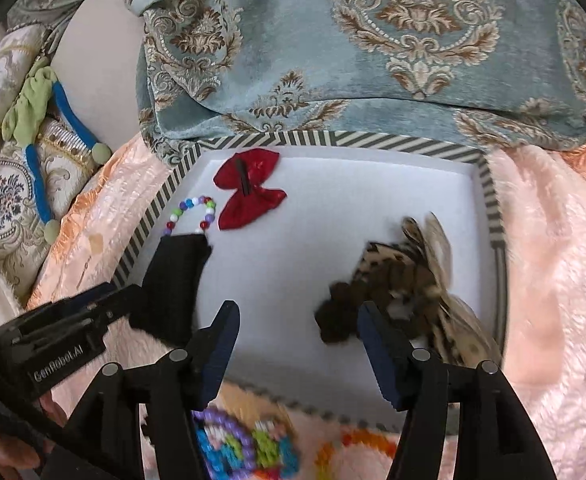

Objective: Organize jewelry
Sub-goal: 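Withdraw both grippers from the tray toward the remaining bracelets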

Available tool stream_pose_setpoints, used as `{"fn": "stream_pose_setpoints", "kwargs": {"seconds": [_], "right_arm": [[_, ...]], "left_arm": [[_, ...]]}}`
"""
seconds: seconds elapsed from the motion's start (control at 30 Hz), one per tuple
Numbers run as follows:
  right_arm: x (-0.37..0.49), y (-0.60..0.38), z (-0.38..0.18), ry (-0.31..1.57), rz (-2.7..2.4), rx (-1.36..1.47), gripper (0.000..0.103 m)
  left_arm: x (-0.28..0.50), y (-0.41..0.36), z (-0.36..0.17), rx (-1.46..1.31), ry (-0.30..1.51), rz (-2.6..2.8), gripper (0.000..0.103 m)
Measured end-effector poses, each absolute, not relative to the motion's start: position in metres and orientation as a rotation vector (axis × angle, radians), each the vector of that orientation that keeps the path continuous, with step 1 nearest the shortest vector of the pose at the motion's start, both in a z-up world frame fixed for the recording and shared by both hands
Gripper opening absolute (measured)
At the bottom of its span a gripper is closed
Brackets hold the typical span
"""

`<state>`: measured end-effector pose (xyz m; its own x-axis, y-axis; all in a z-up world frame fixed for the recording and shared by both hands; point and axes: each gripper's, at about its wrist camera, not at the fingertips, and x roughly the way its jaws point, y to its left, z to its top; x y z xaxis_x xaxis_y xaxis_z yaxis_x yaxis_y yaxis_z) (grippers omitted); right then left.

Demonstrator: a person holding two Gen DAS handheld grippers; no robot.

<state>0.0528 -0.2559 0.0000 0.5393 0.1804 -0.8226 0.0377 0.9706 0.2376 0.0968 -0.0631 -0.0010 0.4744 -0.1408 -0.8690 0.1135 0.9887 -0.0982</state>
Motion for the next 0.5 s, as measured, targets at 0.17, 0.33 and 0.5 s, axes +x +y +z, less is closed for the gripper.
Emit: {"fn": "stream_pose_setpoints", "kwargs": {"seconds": [0.17, 0.33, 0.5], "right_arm": [[0.025, -0.261, 0.003, 0.999, 0.086, 0.237, 0.059], [-0.001, -0.261, 0.002, 1.002, 0.086, 0.222, 0.059], [-0.023, -0.262, 0.005, 0.988, 0.081, 0.211, 0.059]], "left_arm": [[0.080, -0.061, 0.000, -0.027, 1.066, -0.159, 0.044], [0.063, -0.064, -0.001, -0.020, 1.072, -0.168, 0.045], [0.043, -0.066, -0.002, -0.029, 1.096, -0.202, 0.050]]}}
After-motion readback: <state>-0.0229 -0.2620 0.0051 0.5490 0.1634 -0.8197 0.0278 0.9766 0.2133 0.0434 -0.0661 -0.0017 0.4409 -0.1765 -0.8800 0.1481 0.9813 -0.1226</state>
